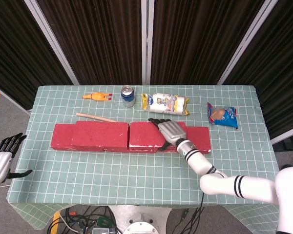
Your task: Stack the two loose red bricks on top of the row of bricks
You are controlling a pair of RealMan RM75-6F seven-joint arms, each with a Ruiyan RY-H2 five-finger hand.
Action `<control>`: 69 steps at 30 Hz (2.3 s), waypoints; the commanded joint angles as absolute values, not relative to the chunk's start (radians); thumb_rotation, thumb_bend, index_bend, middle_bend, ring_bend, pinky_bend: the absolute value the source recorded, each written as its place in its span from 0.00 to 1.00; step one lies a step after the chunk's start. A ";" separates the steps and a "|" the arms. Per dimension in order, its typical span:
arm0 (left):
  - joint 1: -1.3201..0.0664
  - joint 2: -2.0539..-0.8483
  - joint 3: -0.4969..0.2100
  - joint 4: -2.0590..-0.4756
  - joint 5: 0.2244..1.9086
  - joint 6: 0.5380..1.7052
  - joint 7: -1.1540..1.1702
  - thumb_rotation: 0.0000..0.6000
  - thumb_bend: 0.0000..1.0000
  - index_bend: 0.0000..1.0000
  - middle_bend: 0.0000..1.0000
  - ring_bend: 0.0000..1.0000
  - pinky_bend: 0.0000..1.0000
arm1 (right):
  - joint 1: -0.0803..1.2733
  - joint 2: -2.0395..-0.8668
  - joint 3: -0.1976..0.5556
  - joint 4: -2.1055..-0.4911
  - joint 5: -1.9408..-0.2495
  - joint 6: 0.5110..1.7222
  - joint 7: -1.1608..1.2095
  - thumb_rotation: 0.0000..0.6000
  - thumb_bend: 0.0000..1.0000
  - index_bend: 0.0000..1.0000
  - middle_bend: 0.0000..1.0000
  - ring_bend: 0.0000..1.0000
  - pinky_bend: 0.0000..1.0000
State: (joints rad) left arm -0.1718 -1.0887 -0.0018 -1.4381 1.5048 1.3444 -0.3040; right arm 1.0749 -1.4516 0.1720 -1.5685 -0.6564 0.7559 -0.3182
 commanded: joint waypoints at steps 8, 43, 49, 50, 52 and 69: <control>-0.170 -1.092 0.000 -1.426 1.509 1.345 -0.321 1.00 0.00 0.01 0.00 0.00 0.00 | 1.094 -1.481 0.162 -1.556 -0.613 0.764 -0.344 1.00 0.09 0.07 0.20 0.16 0.23; -0.176 -1.086 0.015 -1.418 1.516 1.316 -0.349 1.00 0.00 0.01 0.00 0.00 0.00 | 1.109 -1.498 0.165 -1.553 -0.557 0.779 -0.362 1.00 0.09 0.07 0.19 0.16 0.23; -0.178 -1.086 0.015 -1.419 1.515 1.311 -0.350 1.00 0.00 0.01 0.00 0.00 0.00 | 1.107 -1.496 0.166 -1.560 -0.567 0.784 -0.361 1.00 0.09 0.07 0.19 0.16 0.23; -0.178 -1.086 0.016 -1.419 1.515 1.310 -0.350 1.00 0.00 0.01 0.00 0.00 0.00 | 1.107 -1.496 0.166 -1.560 -0.567 0.784 -0.361 1.00 0.09 0.07 0.19 0.16 0.23; -0.179 -1.085 0.016 -1.419 1.515 1.309 -0.350 1.00 0.00 0.01 0.00 0.00 0.00 | 1.109 -1.498 0.167 -1.560 -0.566 0.785 -0.362 1.00 0.09 0.07 0.19 0.16 0.23; -0.178 -1.088 0.019 -1.413 1.513 1.304 -0.356 1.00 0.00 0.01 0.00 0.00 0.00 | 1.114 -1.514 0.165 -1.547 -0.545 0.789 -0.372 1.00 0.09 0.07 0.19 0.16 0.23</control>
State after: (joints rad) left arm -0.1782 -1.0878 0.0192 -1.4128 1.5134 1.3038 -0.3561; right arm 1.1144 -1.5145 0.1650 -1.5469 -0.5448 0.7887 -0.3719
